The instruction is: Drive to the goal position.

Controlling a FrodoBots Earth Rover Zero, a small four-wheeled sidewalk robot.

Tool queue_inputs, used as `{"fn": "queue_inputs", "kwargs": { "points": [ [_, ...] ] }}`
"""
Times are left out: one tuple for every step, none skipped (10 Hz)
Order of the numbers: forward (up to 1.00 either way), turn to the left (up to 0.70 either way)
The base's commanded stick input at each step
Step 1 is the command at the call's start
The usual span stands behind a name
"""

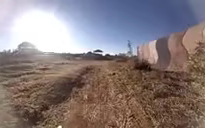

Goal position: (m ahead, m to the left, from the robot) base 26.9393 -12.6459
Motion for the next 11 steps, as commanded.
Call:
{"fn": "queue_inputs", "kwargs": {
  "points": [
    [0.5, 0.0],
    [0.5, 0.0],
    [0.5, 0.0],
    [0.5, 0.0],
    [0.5, 0.0],
    [0.5, 0.0],
    [0.5, 0.0],
    [0.5, 0.0],
    [0.5, 0.0],
    [0.5, 0.0],
    [0.5, 0.0]
  ]
}}
